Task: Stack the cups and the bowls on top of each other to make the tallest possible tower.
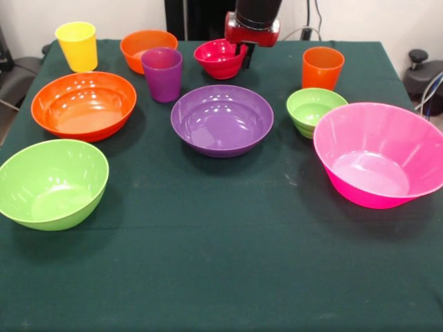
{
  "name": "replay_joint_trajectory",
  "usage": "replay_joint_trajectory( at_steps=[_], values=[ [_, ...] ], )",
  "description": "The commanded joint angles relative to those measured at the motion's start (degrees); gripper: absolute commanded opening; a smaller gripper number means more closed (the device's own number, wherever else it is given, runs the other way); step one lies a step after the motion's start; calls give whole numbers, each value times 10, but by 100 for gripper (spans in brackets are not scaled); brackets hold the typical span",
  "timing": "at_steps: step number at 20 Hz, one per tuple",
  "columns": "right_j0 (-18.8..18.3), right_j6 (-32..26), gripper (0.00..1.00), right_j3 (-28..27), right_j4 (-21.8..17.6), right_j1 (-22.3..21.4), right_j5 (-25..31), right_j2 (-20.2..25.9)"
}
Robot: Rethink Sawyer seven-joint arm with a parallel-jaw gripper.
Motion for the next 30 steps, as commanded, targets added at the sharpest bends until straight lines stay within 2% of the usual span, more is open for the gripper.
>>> replay_joint_trajectory(
  at_steps=[1, 4, 8, 11, 22, 30],
  values=[
    [3, 66, 0, -58, 2, 18, 7, 57],
    [-1, 65, 0, -49, 10, -1, 39, 63],
    [-6, 62, 0, -26, 18, -49, 95, 72],
    [-4, 73, 0, -11, 26, -66, 110, 74],
    [-4, 81, 0, 8, 33, -101, 154, 81],
    [9, 83, 0, -13, 41, -108, 193, 71]
  ],
)
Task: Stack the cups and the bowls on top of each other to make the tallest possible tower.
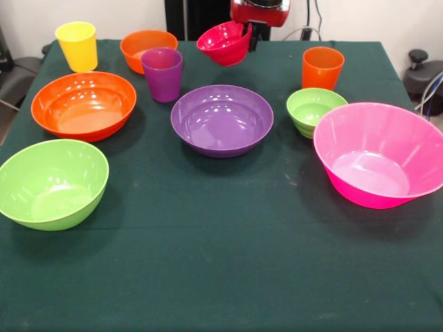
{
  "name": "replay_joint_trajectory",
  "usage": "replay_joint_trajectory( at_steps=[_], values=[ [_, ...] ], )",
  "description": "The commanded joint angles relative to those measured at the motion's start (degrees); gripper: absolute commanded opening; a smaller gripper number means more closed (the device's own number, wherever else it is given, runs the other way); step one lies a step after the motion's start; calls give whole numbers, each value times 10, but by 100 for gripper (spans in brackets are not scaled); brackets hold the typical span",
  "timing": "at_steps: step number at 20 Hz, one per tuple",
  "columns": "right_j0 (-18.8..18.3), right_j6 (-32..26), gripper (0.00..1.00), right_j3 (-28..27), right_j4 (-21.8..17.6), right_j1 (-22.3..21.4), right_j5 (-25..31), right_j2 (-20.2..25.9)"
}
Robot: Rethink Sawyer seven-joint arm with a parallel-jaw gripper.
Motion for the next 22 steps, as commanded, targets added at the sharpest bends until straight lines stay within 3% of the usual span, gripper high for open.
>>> replay_joint_trajectory(
  at_steps=[1, 8, 12, 22],
  values=[
    [6, 81, 0, -12, 35, -13, 76, 61],
    [-16, 73, 0, 22, 44, -62, 93, 91],
    [-5, 74, 0, 26, 44, -77, 106, 83],
    [113, 121, 0, -70, 17, -33, 149, -39]
  ],
)
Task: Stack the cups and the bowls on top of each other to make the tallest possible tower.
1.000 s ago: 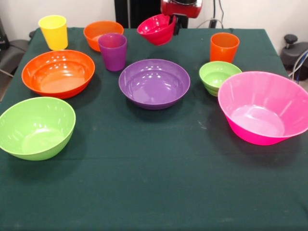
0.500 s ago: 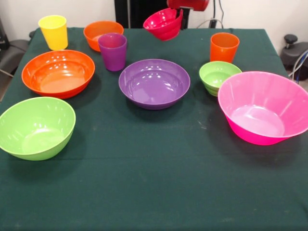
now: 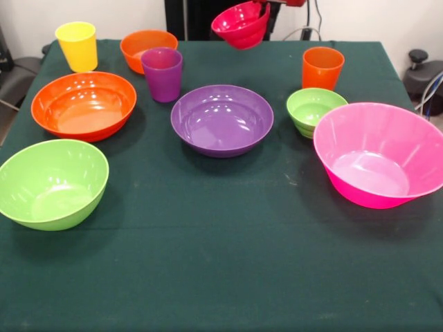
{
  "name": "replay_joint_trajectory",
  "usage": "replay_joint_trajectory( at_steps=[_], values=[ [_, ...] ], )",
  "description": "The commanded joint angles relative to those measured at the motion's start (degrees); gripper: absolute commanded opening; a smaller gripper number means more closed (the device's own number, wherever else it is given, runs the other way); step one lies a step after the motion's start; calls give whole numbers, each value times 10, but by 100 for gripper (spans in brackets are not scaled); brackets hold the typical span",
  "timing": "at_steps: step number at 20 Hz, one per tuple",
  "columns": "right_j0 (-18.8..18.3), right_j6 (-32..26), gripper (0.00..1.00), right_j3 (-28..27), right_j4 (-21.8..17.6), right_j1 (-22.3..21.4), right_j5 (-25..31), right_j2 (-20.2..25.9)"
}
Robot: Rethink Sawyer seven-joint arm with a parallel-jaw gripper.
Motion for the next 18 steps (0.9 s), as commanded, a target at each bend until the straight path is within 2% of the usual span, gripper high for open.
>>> replay_joint_trajectory(
  at_steps=[1, 7, 13, 18],
  values=[
    [69, 117, 0, -78, -3, 33, 78, -37],
    [121, 134, 0, -117, -8, 59, 105, -94],
    [147, 140, 0, -155, -12, 82, 133, -126],
    [151, 144, 0, -163, -11, 93, 127, -135]
  ],
)
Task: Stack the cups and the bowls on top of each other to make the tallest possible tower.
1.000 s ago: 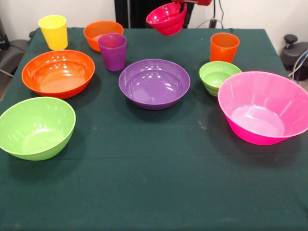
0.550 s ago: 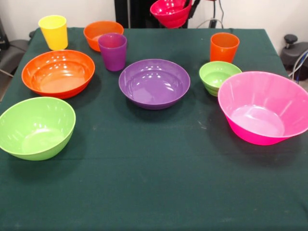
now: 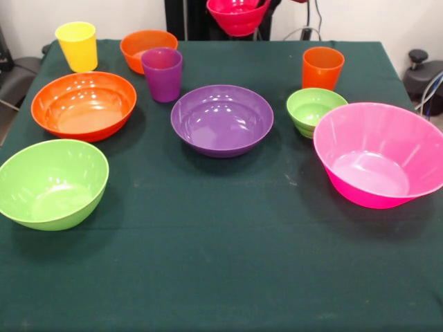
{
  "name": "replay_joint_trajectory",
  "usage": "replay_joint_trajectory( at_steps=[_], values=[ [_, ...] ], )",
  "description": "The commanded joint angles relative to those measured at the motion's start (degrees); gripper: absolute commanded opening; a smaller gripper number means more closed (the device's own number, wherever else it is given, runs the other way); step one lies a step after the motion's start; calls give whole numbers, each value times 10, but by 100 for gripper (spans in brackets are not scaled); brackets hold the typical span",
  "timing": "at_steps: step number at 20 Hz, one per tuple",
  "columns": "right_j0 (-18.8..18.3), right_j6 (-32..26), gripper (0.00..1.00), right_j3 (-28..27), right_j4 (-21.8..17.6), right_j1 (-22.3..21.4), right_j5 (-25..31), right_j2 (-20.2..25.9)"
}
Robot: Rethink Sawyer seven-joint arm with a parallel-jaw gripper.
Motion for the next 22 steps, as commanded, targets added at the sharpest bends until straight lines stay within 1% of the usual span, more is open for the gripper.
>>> replay_joint_trajectory(
  at_steps=[1, 7, 8, 15, 17, 19, 22],
  values=[
    [1, 94, 0, -59, -8, 44, 42, 0],
    [-1, 92, 0, -80, -8, 62, 41, -4],
    [-5, 88, 0, -90, -4, 62, 53, -3],
    [-17, 88, 0, -117, 4, 100, 42, 3],
    [-16, 91, 0, -109, 3, 103, 27, 3],
    [-18, 91, 0, -111, 4, 106, 25, 3],
    [-15, 94, 0, -99, 4, 103, 17, 3]
  ],
)
